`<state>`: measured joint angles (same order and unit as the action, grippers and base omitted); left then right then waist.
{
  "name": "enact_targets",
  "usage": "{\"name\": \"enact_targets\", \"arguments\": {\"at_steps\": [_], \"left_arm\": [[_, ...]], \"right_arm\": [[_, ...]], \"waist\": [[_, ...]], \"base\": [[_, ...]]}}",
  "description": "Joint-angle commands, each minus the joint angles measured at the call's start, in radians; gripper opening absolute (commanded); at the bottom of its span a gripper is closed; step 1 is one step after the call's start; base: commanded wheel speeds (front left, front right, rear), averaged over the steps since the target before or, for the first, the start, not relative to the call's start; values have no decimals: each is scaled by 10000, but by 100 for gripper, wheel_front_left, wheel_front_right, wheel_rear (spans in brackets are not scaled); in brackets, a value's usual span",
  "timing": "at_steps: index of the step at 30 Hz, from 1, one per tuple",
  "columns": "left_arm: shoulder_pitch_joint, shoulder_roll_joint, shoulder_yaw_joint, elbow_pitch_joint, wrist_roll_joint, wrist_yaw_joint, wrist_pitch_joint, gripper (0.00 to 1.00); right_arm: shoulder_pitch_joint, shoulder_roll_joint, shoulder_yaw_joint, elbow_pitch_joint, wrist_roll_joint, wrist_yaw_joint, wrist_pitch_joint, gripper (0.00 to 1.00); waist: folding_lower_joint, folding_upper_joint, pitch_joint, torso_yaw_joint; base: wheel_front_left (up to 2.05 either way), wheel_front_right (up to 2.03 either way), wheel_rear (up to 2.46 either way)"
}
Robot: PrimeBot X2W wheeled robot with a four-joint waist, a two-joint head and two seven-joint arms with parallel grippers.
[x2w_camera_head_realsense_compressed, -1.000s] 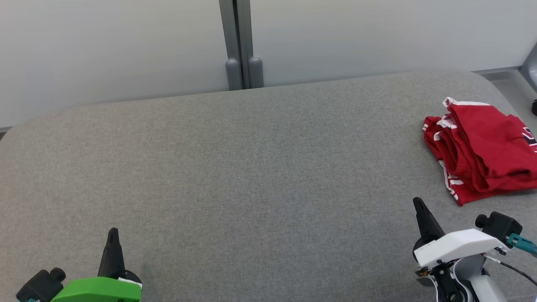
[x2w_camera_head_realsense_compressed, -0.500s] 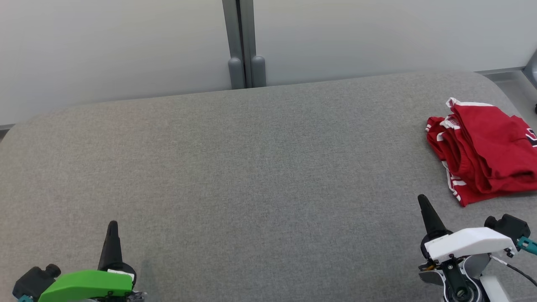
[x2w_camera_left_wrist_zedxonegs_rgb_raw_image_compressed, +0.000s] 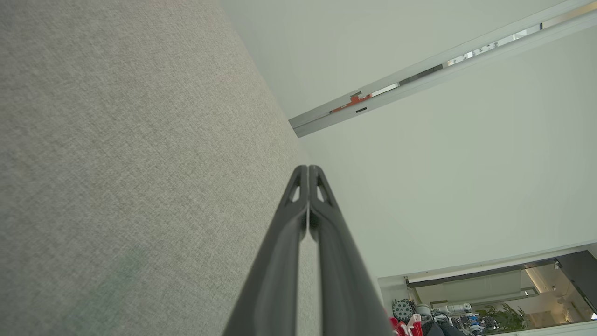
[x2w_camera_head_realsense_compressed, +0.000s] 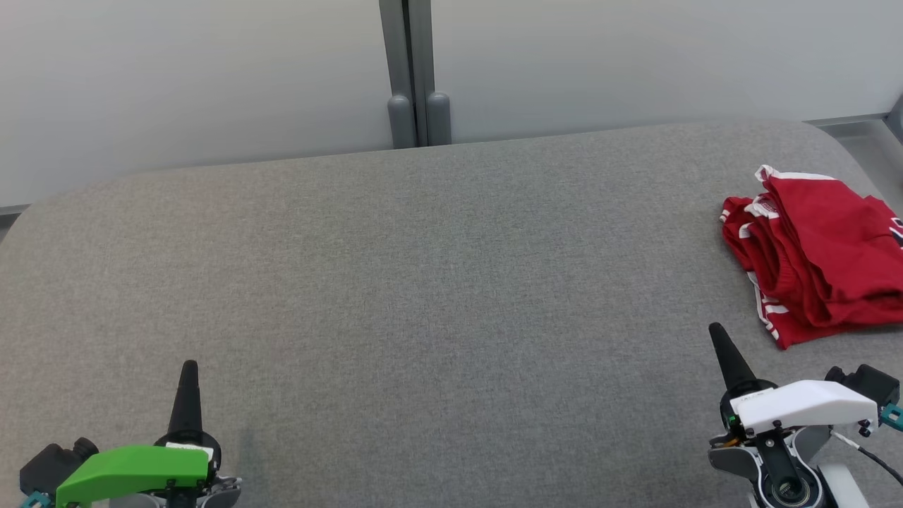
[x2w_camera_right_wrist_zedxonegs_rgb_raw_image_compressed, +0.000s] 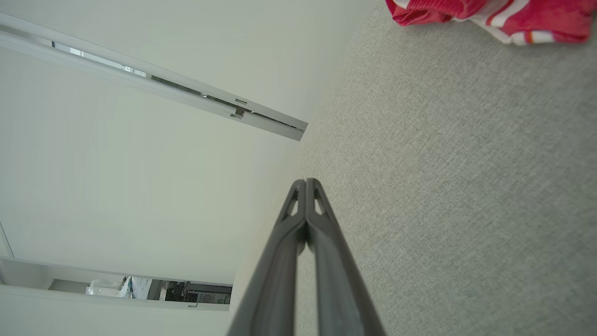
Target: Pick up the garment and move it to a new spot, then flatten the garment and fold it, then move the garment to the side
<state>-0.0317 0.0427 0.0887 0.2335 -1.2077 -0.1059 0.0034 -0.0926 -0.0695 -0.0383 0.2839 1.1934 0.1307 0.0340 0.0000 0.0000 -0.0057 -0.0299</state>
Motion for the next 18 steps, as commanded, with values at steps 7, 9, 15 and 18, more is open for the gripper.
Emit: {"name": "enact_targets", "arguments": {"at_steps": [7,9,15,18], "left_arm": [[-333,85,76,-19,-805,-105,208,0],[-354,86,88,-11,-951,-106,252,0],[-433,91,117,10,-1451,-127,396,0],[-479,94,132,20,-1661,-144,463,0]], "right_arm": [[-215,41,-169,-186,827,4,161,0],[-216,48,-198,-195,973,4,199,0],[-210,69,-296,-230,1496,3,301,0],[-212,76,-336,-247,1726,3,337,0]], "waist": [[0,0,12,41],[0,0,15,51],[0,0,25,85],[0,0,29,100]], "base": [[0,0,0],[0,0,0],[0,0,0],[0,0,0]]}}
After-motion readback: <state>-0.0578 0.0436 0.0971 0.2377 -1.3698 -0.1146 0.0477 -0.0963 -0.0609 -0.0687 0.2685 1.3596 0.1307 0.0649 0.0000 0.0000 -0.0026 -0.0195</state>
